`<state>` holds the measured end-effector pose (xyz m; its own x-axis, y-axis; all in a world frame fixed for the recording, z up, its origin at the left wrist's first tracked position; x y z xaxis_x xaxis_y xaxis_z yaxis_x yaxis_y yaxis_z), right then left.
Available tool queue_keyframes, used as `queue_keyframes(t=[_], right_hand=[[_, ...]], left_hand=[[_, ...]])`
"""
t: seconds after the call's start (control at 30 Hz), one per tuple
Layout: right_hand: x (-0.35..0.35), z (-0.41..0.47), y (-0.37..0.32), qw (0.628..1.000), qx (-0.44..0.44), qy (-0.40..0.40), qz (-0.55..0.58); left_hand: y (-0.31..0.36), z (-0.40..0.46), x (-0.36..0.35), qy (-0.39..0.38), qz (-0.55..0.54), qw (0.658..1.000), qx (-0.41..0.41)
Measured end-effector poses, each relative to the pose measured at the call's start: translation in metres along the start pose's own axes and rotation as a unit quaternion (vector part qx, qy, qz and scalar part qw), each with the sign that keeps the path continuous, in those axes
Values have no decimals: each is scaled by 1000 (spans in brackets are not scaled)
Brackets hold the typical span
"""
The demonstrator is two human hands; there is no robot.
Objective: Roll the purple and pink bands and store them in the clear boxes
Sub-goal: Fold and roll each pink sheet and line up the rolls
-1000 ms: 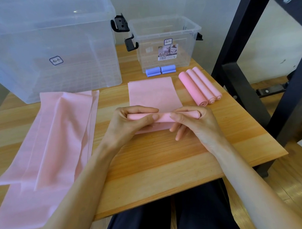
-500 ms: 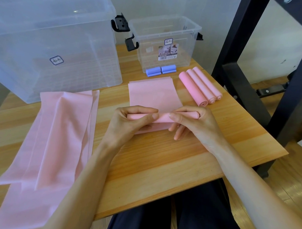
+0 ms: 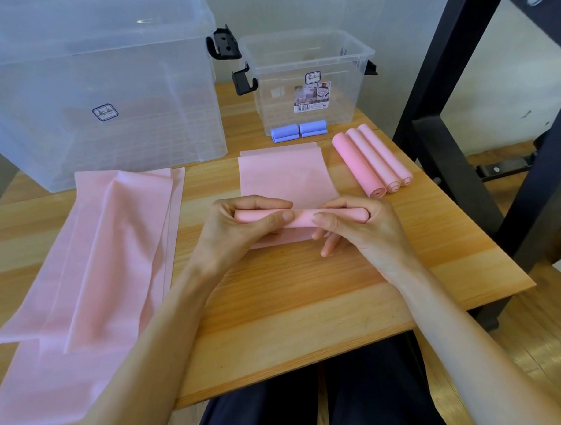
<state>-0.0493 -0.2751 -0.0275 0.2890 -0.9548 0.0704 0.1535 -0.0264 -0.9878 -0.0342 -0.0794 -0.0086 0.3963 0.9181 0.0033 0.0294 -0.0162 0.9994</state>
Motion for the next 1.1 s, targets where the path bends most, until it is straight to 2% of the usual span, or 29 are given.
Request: queue_keyframes(t=[0.17, 0.33, 0.43, 0.53, 0.63, 0.9, 1.1], right_hand=[[0, 0, 0, 1000, 15, 7, -4], [2, -1, 0, 1000, 14, 23, 1], [1, -1, -1, 1000, 8, 18, -2], [0, 0, -1, 1000, 8, 7, -9], [0, -1, -1, 1000, 11, 12, -10], [1, -1, 1, 1000, 2, 18, 2], [0, 0, 0, 1000, 11, 18, -14]], left_hand=[[-3, 1, -2, -2, -40, 999, 35], [2, -1, -1, -17, -15, 1000, -15], [2, -1, -2, -13, -3, 1000, -17], [-1, 0, -1, -1, -17, 1000, 10], [-2, 0, -3, -26, -20, 998, 45], [0, -2, -1, -25, 20, 999, -13], [-2, 0, -3, -9, -15, 999, 35]])
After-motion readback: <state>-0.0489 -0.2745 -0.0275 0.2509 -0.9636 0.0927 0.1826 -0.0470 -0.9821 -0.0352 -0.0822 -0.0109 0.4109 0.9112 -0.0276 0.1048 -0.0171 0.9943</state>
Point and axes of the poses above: each hand's wrist, its own z-axis towards the middle knuckle, its own x-axis out of the back of the hand, y = z × x, the point moved 2 cm from there along z, towards the middle knuckle, and after that the axes turned 13 degrees about -y, right-handed, at the moved point
